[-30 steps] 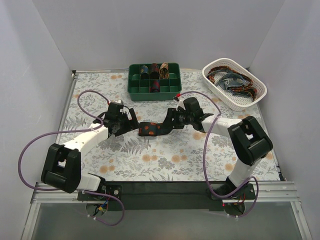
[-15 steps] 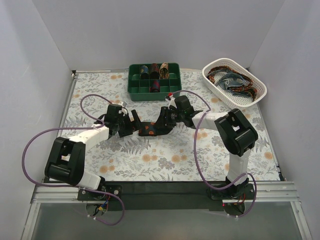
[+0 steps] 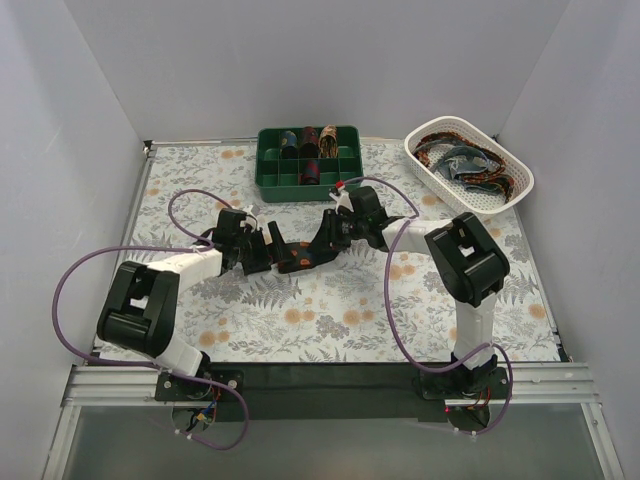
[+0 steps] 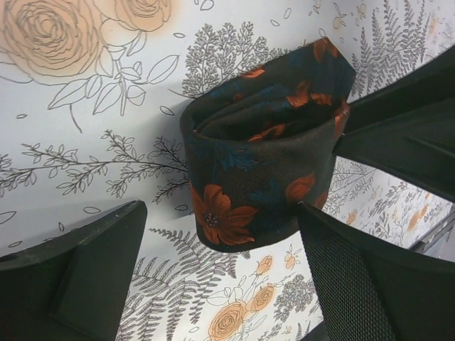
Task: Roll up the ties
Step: Roll the tie
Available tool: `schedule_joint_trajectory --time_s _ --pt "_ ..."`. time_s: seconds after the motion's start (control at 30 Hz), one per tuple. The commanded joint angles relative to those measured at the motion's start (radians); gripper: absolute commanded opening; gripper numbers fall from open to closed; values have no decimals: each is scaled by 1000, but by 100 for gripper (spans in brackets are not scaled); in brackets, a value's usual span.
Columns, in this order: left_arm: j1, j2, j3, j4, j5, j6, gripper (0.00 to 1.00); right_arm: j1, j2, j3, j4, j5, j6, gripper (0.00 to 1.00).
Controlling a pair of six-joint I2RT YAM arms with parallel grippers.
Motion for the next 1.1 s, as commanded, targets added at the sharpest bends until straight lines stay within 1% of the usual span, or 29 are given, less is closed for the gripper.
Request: schedule_joint_trajectory --time_s 0.0,0.2,0.3,0.33,0.37,0.4,0.43,0.47,0.5,0.57,0.7,0.73,0.8,0.83,0.87,0.93,0.97,1.0,1.03,1.07 --pt "6 21 11 32 51 21 80 -10 31 47 30 -41 5 31" --pt "6 48 19 41 96 24 80 -10 45 61 30 -46 3 31" --pt "6 27 24 26 68 27 80 -16 27 65 25 -47 -14 32" --pt "6 2 25 17 53 32 80 -18 21 67 19 -46 -23 34" --pt "6 -16 28 -3 4 41 80 -21 11 67 13 -43 -50 35" --pt "6 -33 31 -12 -16 70 80 -27 2 69 2 -33 -67 36" --pt "5 -63 33 -25 -42 86 80 -31 -13 75 -28 -30 -86 39" --pt "6 -77 46 -52 -88 102 81 -33 -22 79 -47 -23 -109 41" --pt "6 -90 56 -69 -114 145 81 -38 -28 84 -66 -18 -150 43" --pt "5 -128 83 -110 -150 191 81 -48 -53 89 -117 -12 -187 46" --pt "-11 -165 128 -152 -206 319 84 -79 -102 78 -189 26 -259 47" --pt "-32 -162 140 -161 -219 380 84 -85 -108 75 -200 31 -283 47" --pt "-58 -148 190 -210 -231 434 85 -110 -131 59 -228 33 -305 50" --pt "-101 -144 206 -224 -284 454 86 -119 -142 52 -238 34 -331 53" --pt "-127 -142 221 -244 -317 495 87 -127 -154 46 -251 37 -345 57" --pt "-202 -147 261 -258 -414 529 87 -150 -195 23 -301 45 -377 61" --pt "-218 -148 276 -282 -424 559 87 -156 -211 10 -315 48 -405 65" --pt "-227 -151 289 -296 -415 570 90 -168 -249 0 -336 54 -422 67" --pt "-230 -166 303 -299 -394 580 98 -173 -269 -26 -346 56 -435 69" --pt "-231 -177 307 -299 -374 583 98 -176 -288 -37 -356 60 -461 74"
